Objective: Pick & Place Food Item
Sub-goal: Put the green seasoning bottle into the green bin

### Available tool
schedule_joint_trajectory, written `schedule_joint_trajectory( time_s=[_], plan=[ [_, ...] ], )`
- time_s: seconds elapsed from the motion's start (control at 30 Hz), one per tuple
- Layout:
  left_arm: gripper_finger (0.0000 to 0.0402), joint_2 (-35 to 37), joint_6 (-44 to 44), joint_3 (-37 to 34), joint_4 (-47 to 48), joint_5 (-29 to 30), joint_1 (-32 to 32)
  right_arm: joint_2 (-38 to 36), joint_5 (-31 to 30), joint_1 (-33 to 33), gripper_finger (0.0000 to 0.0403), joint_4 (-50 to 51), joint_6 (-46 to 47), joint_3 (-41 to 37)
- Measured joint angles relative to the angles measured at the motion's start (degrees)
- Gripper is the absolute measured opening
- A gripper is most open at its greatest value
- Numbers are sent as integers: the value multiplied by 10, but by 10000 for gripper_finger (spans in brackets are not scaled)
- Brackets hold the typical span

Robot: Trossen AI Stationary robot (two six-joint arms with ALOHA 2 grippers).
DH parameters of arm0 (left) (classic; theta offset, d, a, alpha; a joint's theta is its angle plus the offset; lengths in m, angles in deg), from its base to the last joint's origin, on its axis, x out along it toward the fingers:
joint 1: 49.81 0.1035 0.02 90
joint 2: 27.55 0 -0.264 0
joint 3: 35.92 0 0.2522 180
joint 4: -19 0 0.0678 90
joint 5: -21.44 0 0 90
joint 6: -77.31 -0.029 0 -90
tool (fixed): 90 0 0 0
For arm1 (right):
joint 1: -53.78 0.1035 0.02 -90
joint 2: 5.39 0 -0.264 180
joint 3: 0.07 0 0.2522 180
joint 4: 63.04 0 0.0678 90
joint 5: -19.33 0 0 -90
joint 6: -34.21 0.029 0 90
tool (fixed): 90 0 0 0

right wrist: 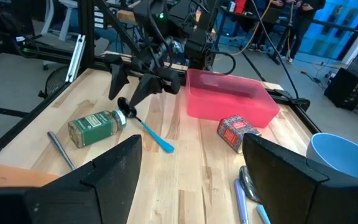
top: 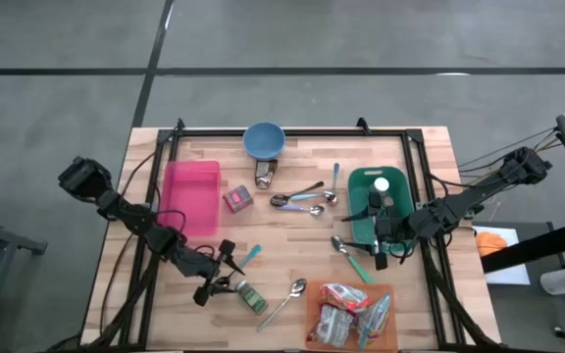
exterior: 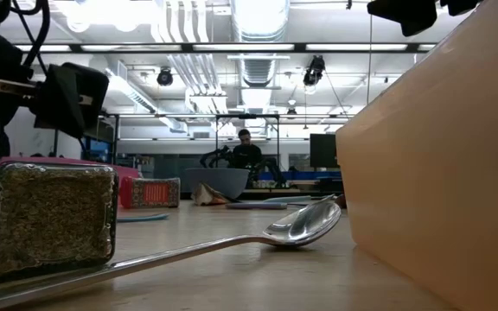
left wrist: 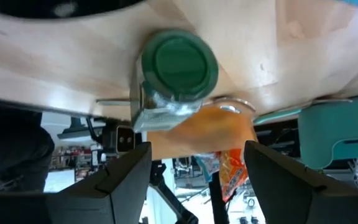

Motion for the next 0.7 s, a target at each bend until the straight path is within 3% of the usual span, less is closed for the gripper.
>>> schedule_joint_trajectory(
  time_s=[0.4, 0.7],
  plan=[
    [258, -21, 0, 1, -7, 12, 1, 0, 0, 0, 277, 0, 0, 0],
    [258, -92, 0, 2, -150, 17, -4, 0, 0, 0, 277, 0, 0, 0]
  ],
)
